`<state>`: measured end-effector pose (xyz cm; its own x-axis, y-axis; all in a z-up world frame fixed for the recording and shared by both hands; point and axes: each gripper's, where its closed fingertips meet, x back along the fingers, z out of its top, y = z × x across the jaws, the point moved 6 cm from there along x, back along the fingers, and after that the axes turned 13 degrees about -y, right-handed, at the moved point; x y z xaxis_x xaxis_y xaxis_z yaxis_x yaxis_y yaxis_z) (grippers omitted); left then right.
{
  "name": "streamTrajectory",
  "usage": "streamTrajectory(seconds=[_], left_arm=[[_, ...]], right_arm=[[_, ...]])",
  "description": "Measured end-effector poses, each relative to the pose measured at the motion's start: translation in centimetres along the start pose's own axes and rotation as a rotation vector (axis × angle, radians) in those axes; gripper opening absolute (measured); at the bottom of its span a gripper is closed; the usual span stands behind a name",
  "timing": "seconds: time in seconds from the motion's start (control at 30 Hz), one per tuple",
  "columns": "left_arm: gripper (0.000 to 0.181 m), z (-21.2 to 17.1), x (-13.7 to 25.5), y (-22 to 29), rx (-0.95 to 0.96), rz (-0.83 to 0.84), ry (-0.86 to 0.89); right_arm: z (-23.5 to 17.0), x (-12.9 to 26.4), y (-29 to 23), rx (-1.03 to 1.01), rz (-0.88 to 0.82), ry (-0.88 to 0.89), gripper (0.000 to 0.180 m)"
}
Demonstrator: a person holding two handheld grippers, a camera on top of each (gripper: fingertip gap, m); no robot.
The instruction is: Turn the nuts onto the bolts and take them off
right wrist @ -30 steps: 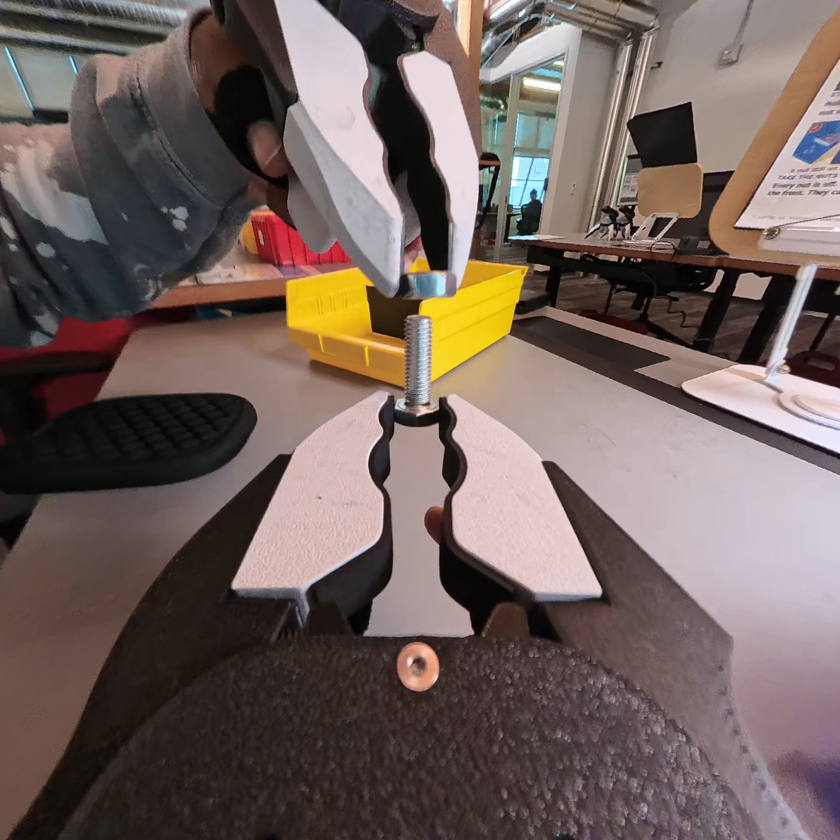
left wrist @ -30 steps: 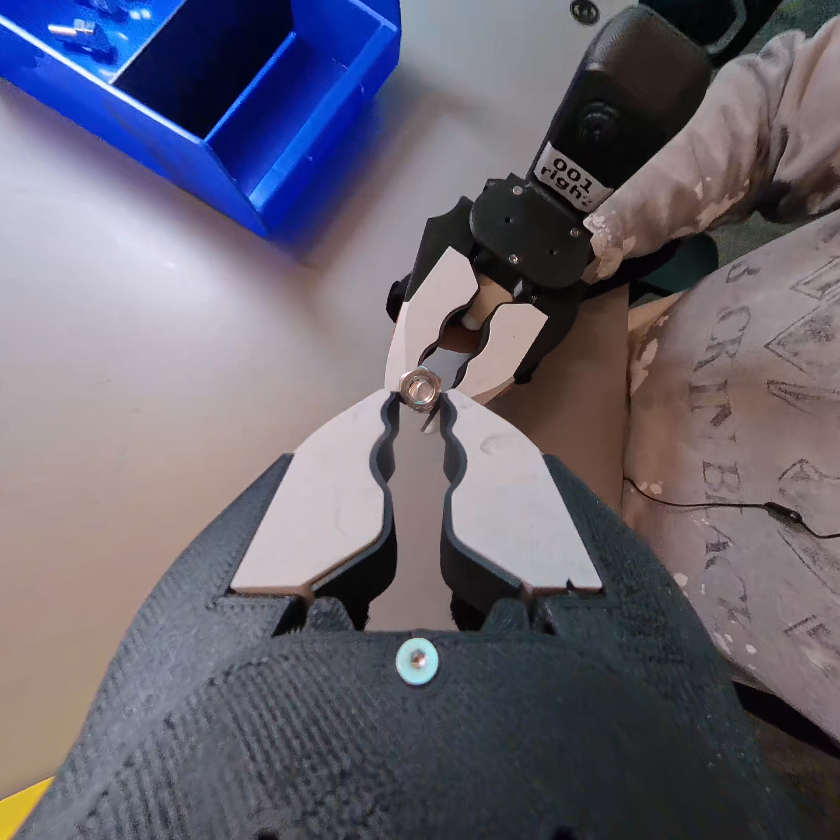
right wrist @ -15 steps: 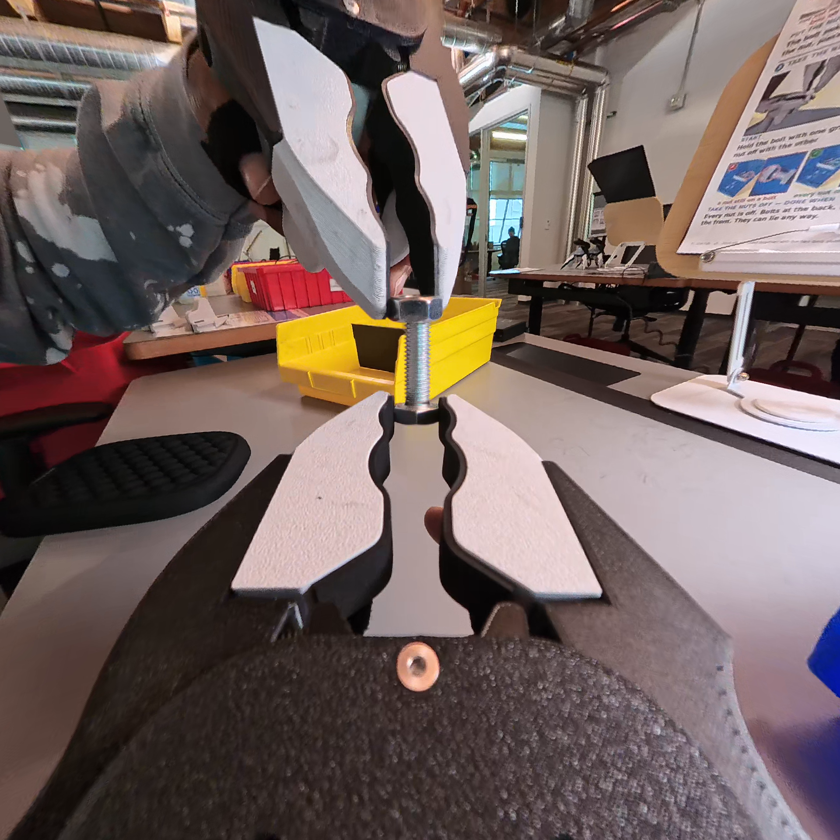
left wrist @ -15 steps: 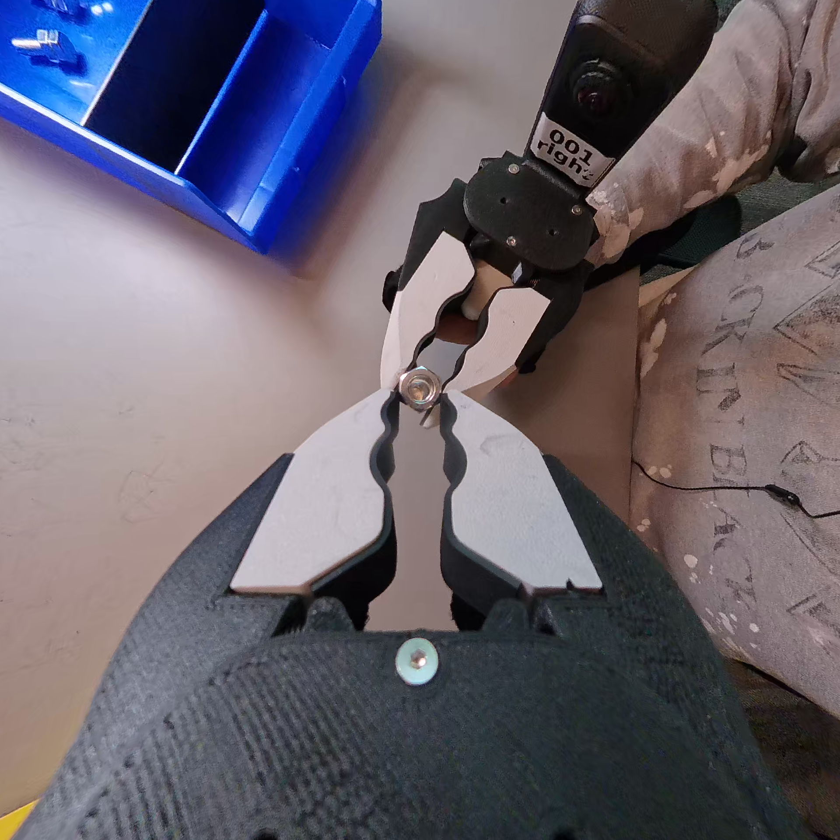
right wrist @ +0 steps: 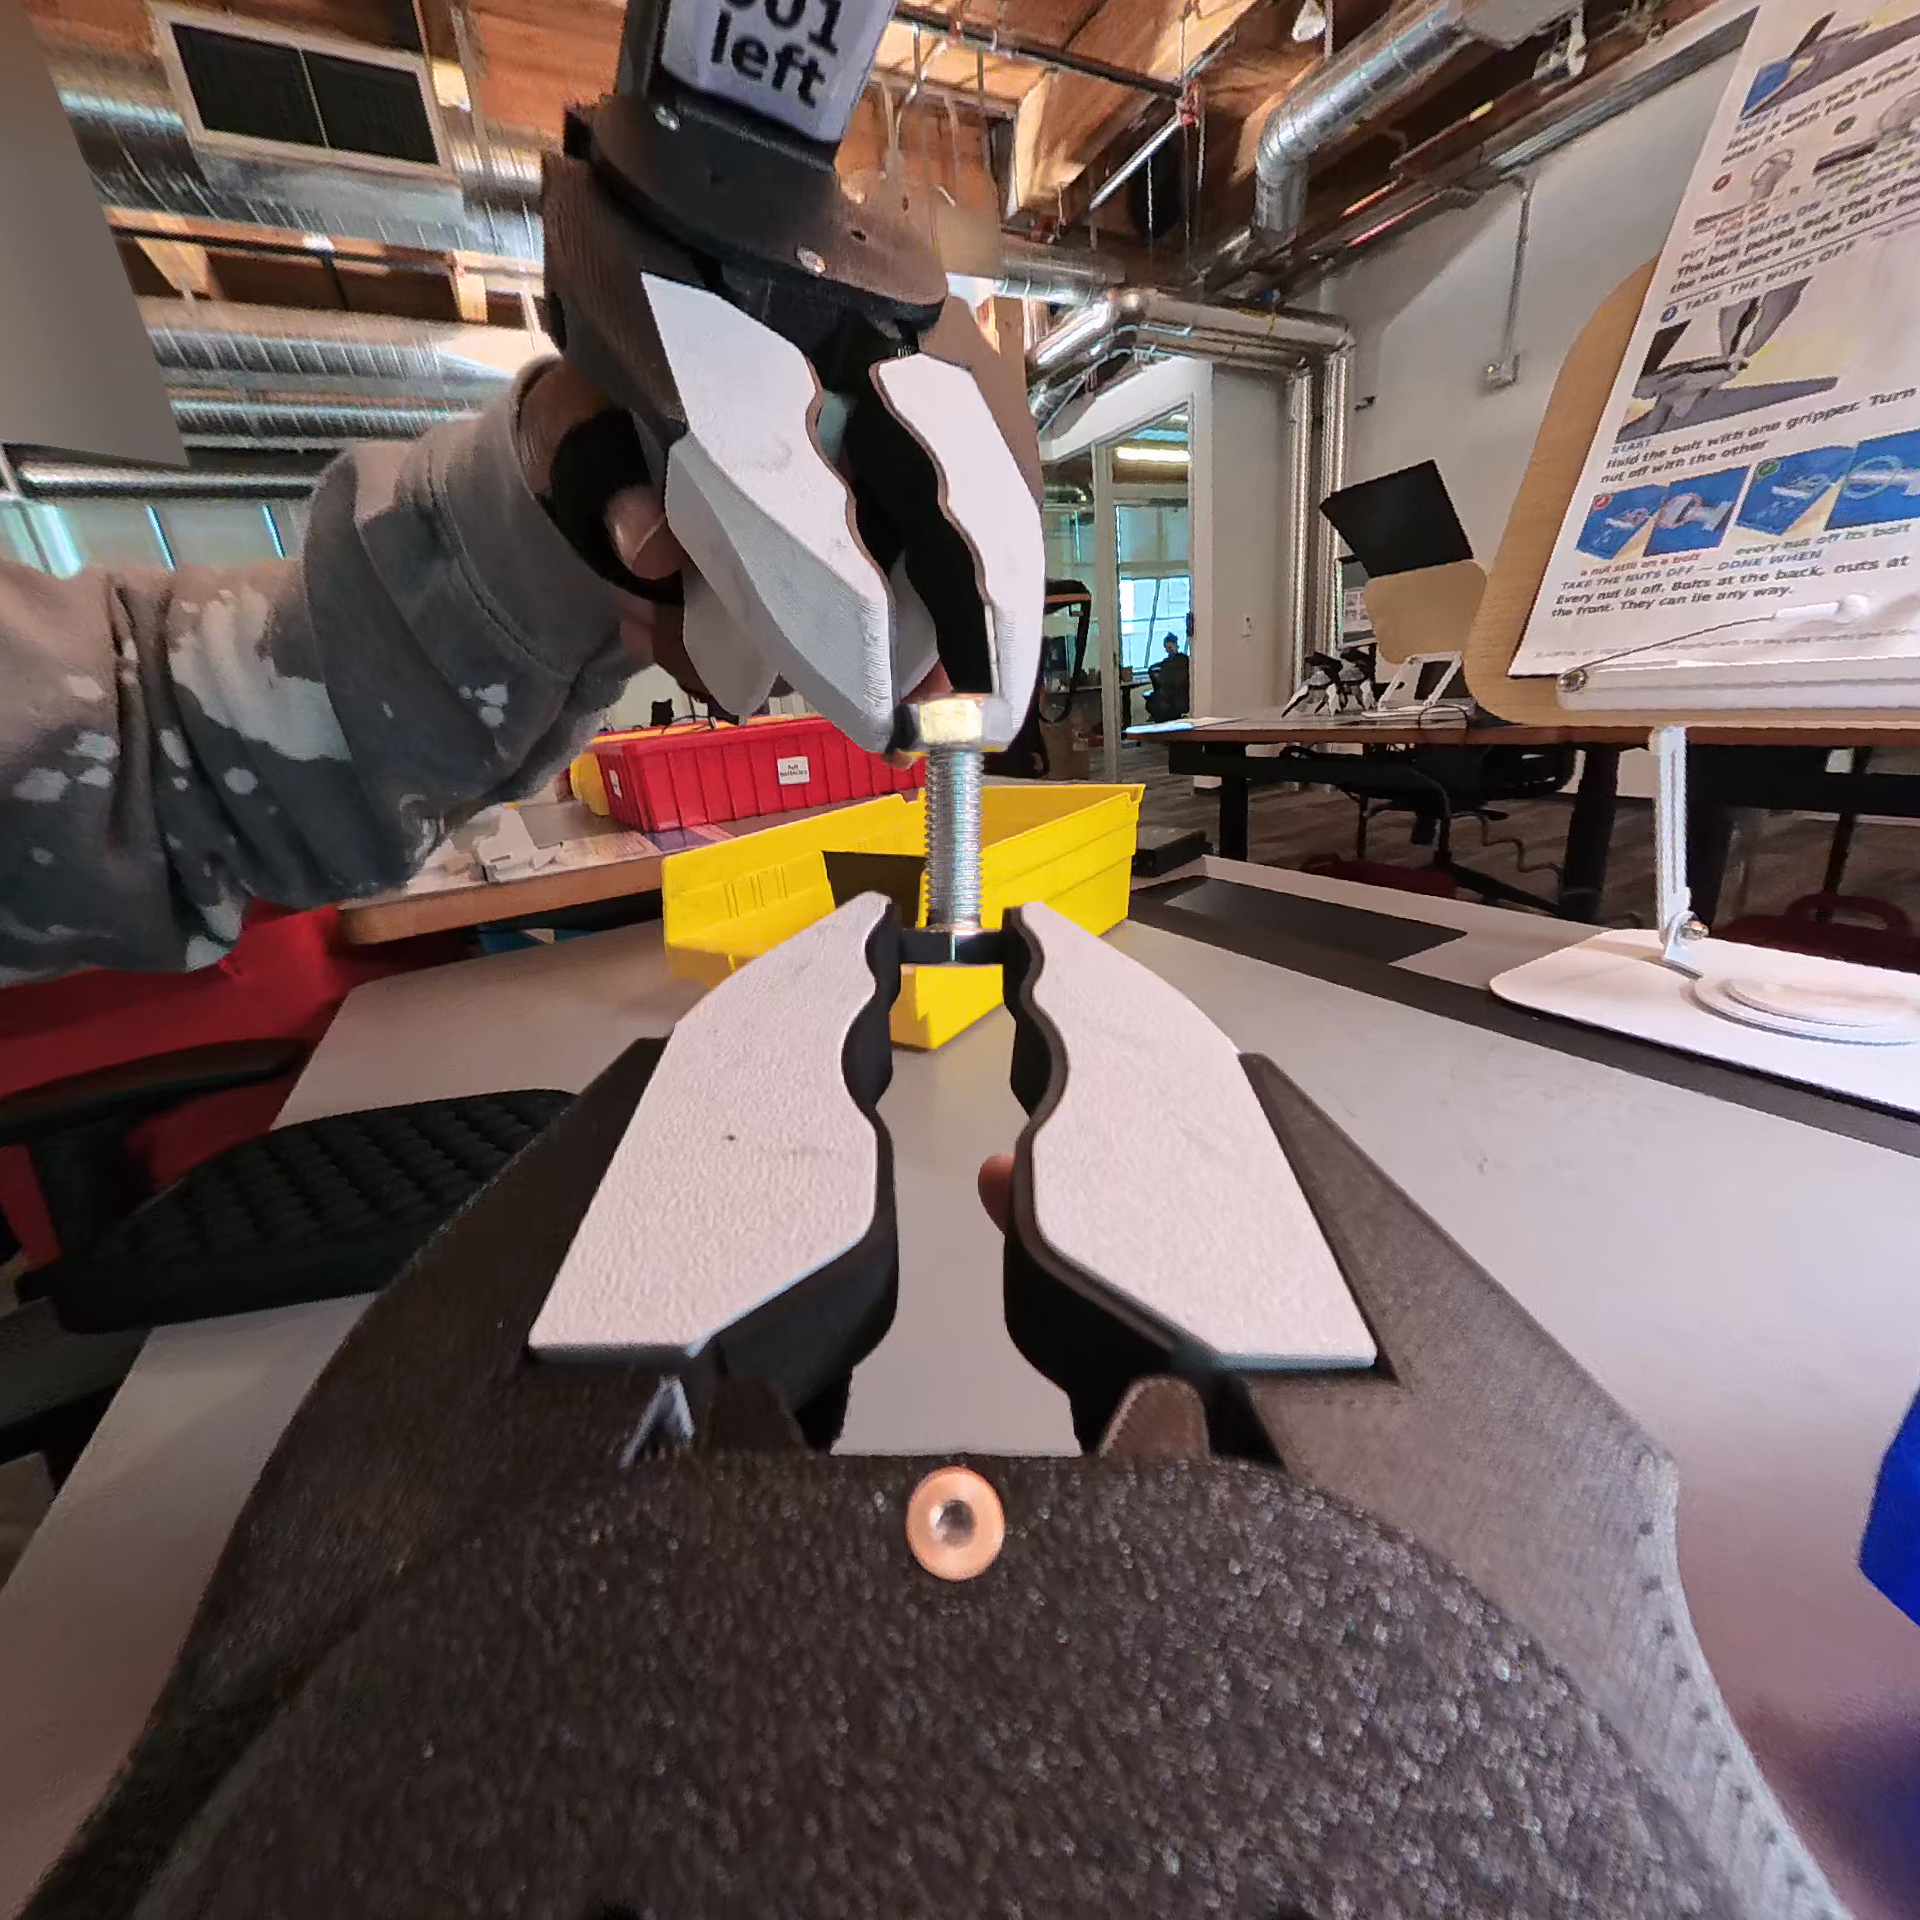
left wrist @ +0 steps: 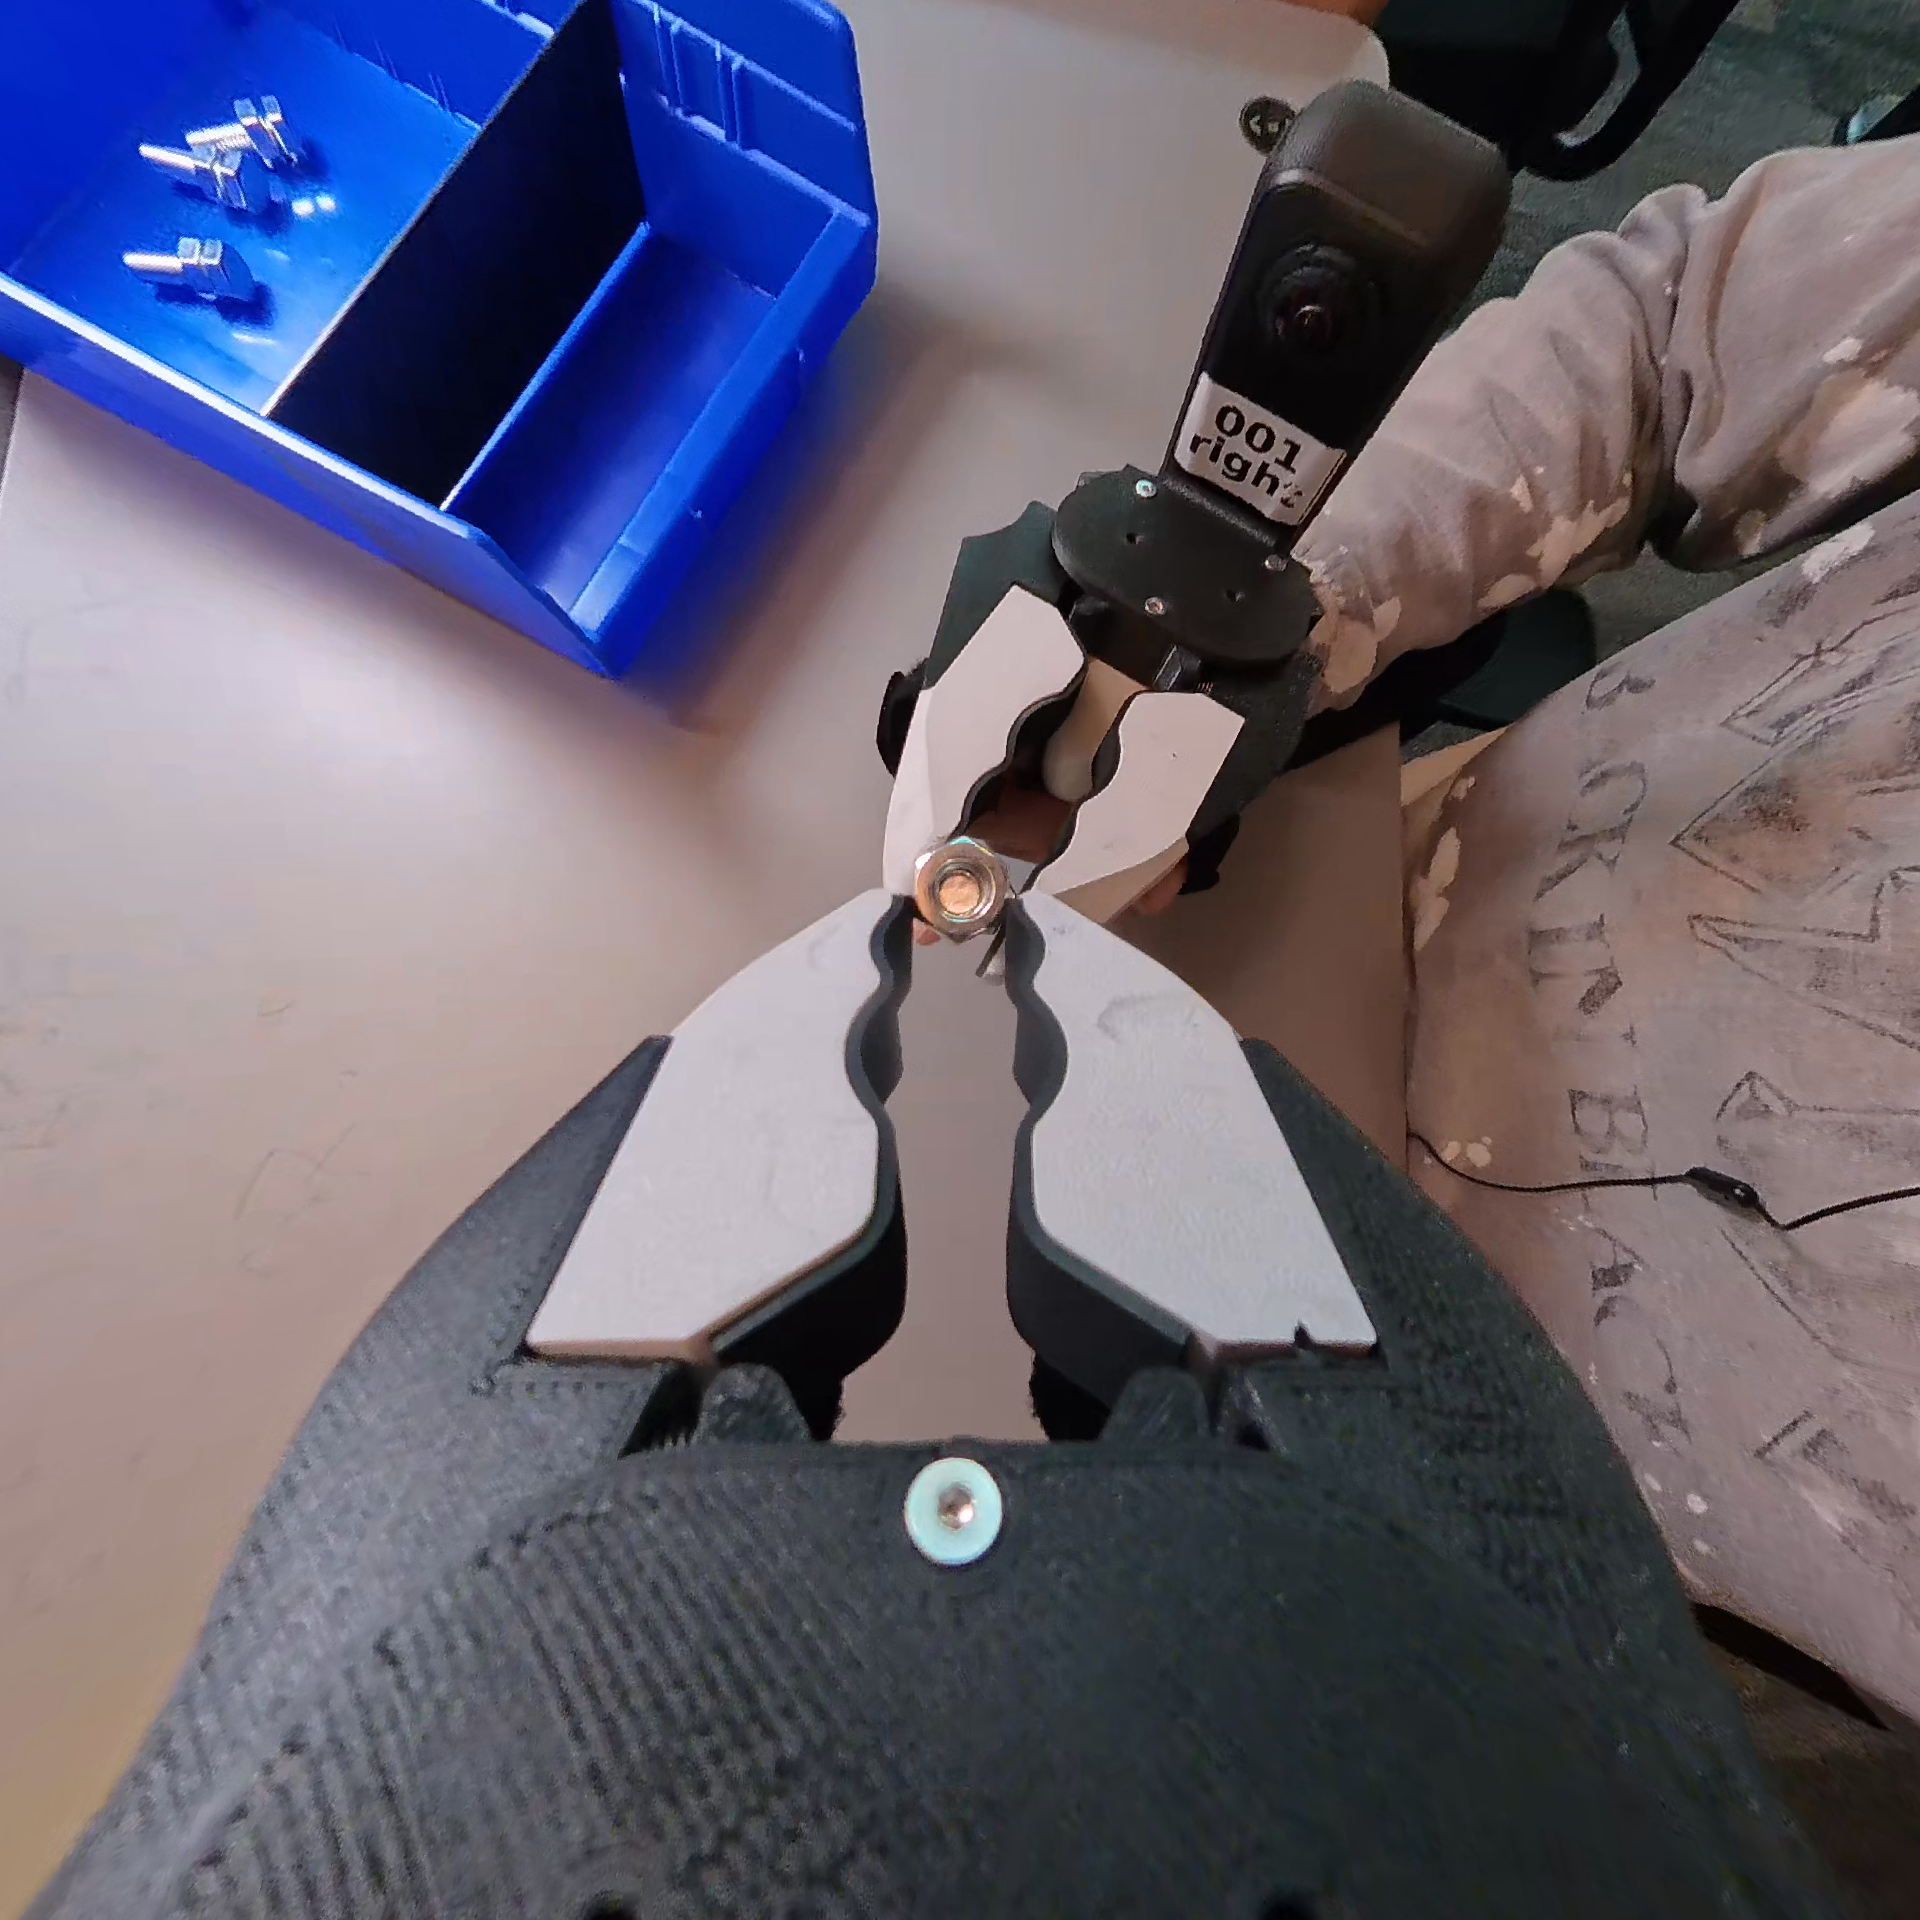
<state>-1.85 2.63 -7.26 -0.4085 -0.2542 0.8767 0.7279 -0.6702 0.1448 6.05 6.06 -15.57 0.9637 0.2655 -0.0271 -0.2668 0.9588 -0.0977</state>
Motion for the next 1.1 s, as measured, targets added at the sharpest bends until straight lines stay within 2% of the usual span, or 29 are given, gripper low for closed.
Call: streamTrajectory(seconds=[0.47, 1.1], left_arm=[[0.018, 0.04, -0.45, -0.1, 0.001, -0.002, 0.057], [0.018, 0.05, -0.54, -0.19, 0.02, -0.034, 0.184]], right_arm=[[-0.02, 0.13, 0.17, 0.038, -0.035, -0.054, 0.018], [0.16, 0.4, 0.38, 0.024, -0.025, 0.01, 0.018]])
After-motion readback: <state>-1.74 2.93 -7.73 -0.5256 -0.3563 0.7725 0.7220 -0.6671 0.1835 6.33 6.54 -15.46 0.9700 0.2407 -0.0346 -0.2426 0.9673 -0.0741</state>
